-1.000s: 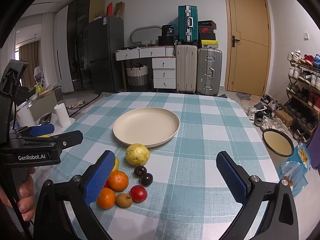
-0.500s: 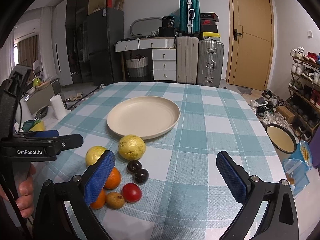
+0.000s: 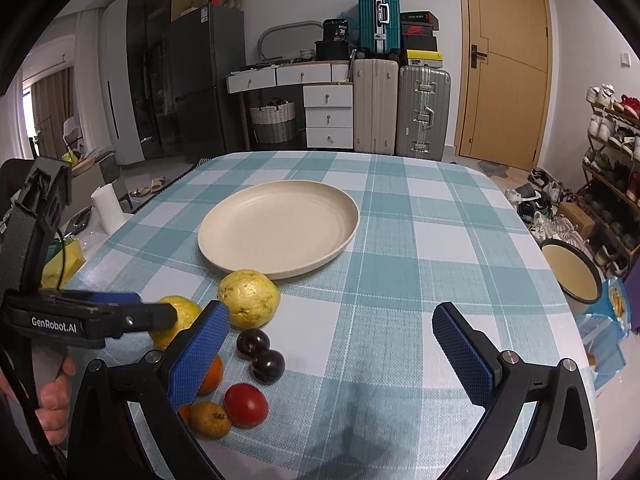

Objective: Organize fruits

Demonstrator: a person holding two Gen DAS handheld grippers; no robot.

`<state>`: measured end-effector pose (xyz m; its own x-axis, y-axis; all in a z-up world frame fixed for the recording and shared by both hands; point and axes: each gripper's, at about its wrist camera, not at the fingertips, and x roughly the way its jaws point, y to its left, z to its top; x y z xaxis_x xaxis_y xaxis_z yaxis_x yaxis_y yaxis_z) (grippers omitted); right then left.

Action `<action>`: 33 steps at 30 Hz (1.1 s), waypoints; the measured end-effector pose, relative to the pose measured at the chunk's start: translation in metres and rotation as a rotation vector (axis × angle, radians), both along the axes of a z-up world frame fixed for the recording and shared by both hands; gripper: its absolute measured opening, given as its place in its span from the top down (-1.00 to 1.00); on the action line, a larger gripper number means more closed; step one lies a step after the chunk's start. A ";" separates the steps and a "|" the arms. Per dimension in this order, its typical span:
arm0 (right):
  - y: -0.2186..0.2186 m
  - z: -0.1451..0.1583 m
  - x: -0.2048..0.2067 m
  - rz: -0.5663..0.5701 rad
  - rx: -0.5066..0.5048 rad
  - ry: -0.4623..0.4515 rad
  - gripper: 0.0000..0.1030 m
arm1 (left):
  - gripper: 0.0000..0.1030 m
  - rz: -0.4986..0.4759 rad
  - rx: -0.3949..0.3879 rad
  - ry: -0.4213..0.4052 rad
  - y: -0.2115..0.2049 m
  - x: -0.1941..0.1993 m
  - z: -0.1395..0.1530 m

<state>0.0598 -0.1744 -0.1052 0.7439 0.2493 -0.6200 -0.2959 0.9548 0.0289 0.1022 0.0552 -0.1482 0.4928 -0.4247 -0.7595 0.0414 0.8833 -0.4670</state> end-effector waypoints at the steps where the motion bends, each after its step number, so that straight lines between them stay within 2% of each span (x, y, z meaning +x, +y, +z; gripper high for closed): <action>1: 0.000 -0.001 0.003 0.000 0.000 0.003 -1.00 | -0.24 -0.011 -0.018 0.005 -0.001 0.001 -0.002; 3: 0.000 -0.001 0.006 0.002 0.001 0.006 -1.00 | 0.10 -0.040 -0.057 0.012 -0.002 0.005 -0.005; 4: 0.001 -0.002 0.007 0.004 0.001 0.009 -1.00 | 0.13 -0.057 -0.076 0.014 -0.003 0.006 -0.006; 13: 0.007 -0.008 0.029 0.050 0.042 0.063 -1.00 | 0.14 -0.096 -0.090 0.010 -0.002 0.010 -0.003; 23: 0.015 -0.030 0.057 0.128 0.190 0.229 -1.00 | 0.14 -0.079 -0.106 0.002 0.017 0.016 0.005; 30: 0.030 -0.043 0.068 0.186 0.242 0.299 -1.00 | 0.14 -0.064 -0.119 0.005 0.028 0.013 0.003; 33: 0.038 -0.046 0.073 0.203 0.248 0.317 -0.92 | 0.14 -0.058 -0.121 0.006 0.032 0.007 0.003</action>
<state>0.1330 -0.1363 -0.1508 0.4476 0.5403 -0.7125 -0.4160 0.8312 0.3689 0.1093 0.0870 -0.1448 0.4605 -0.5408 -0.7039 0.0878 0.8168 -0.5702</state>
